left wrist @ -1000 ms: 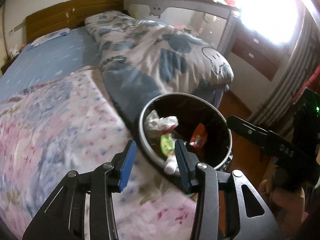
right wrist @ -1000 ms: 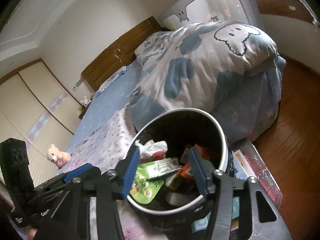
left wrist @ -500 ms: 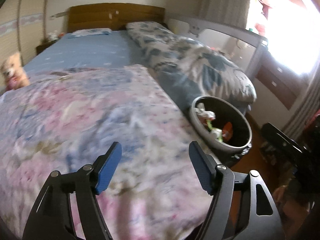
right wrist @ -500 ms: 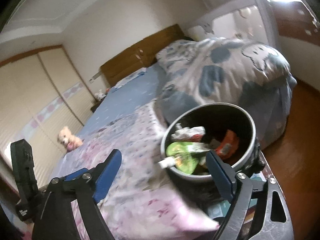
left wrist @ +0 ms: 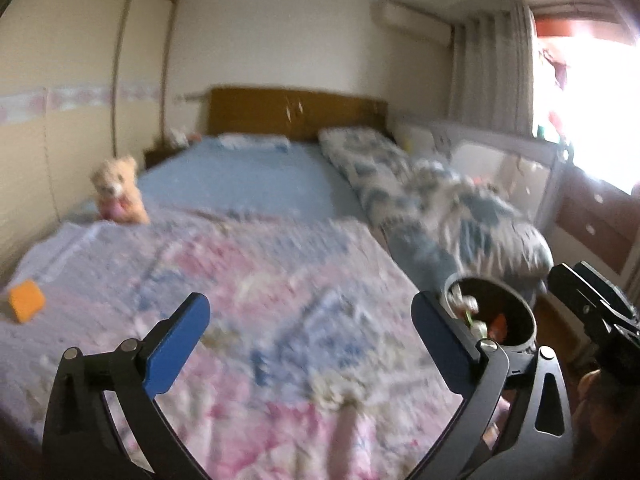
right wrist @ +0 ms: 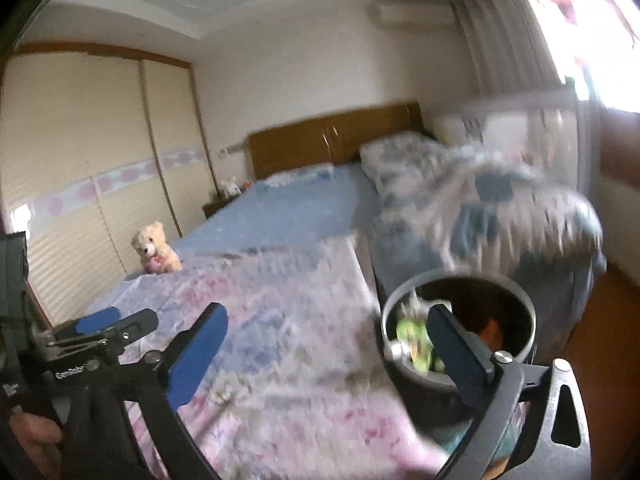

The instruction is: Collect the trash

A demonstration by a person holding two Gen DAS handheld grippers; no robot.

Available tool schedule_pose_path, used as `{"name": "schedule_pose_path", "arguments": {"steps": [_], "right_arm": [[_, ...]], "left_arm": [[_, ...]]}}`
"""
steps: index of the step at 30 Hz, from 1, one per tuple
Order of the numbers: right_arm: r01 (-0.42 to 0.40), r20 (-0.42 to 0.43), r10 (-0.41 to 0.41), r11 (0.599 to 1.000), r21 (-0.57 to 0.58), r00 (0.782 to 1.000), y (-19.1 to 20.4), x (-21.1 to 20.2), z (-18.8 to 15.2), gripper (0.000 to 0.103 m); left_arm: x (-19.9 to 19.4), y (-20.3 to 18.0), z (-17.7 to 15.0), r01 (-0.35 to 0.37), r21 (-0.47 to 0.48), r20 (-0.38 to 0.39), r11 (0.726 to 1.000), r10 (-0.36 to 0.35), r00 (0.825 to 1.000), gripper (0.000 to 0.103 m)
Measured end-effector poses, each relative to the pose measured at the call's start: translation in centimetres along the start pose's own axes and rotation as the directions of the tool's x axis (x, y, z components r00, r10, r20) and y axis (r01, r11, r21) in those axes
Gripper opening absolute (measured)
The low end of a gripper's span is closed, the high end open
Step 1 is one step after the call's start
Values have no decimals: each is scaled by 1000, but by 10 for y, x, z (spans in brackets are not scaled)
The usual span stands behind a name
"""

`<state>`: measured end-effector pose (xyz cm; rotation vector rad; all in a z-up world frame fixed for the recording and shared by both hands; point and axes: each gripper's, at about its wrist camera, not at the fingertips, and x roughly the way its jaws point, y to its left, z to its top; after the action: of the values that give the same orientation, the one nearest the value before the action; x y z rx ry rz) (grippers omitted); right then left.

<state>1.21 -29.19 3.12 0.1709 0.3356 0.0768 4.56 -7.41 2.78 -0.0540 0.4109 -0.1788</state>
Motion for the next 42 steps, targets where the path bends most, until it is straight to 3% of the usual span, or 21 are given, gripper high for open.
{"name": "schedule_pose_path", "arguments": {"steps": [4, 11, 42], "right_arm": [[9, 85, 0, 995, -100, 996, 18, -1, 7, 103], [15, 49, -10, 994, -104, 999, 24, 25, -10, 103], [-18, -13, 18, 999, -37, 1000, 23, 35, -21, 103]], "left_arm": [[-7, -1, -2, -68, 43, 59, 997, 66, 996, 103], [-6, 1, -12, -142, 84, 81, 986, 135, 988, 103], [-2, 4, -16, -164, 99, 68, 982, 158, 985, 103]]}}
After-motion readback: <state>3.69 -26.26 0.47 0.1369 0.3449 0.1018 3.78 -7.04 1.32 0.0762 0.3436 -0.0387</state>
